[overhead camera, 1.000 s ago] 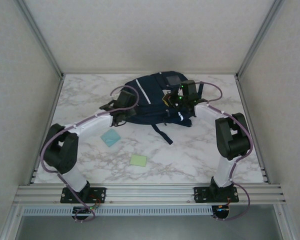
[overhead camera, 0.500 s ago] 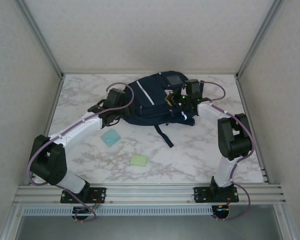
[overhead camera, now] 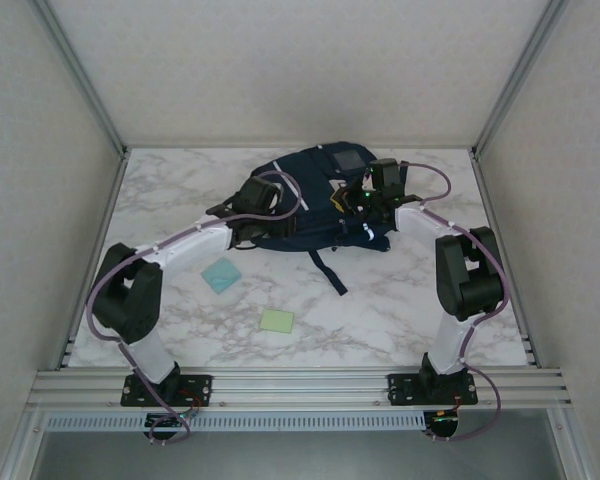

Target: Pack books, pencil case, and school supplies into a backpack

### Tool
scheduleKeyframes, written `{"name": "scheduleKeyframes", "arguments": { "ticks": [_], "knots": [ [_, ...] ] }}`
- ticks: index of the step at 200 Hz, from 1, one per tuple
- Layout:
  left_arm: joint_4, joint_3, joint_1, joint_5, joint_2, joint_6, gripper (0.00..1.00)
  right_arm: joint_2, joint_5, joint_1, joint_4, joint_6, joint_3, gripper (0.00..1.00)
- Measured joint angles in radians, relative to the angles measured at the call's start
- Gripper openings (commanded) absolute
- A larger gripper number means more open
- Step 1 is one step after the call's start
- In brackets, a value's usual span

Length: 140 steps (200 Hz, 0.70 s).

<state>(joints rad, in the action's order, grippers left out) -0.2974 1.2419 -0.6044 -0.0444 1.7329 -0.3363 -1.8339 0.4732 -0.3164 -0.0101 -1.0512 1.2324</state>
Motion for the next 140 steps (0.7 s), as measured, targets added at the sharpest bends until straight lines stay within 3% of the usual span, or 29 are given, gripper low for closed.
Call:
{"name": "scheduleKeyframes", "arguments": {
  "ticks": [27,51,105,140],
  "knots": [
    [-0.050,0.038,0.001,0.010,0.035,0.020,0.15,0.002,-0.002,0.005,0.009,0.012,0.000,0.00],
    [-0.064,0.080,0.000,0.007,0.058,0.055,0.00,0.009,-0.003,0.009,0.023,0.023,0.000,0.00],
    [-0.141,0.110,0.002,-0.010,0.059,0.133,0.00,0.011,-0.017,0.011,0.107,0.100,0.039,0.00],
    [-0.192,0.125,-0.002,-0.148,0.055,0.192,0.00,0.020,-0.023,0.046,0.212,0.183,0.064,0.00]
  ]
}}
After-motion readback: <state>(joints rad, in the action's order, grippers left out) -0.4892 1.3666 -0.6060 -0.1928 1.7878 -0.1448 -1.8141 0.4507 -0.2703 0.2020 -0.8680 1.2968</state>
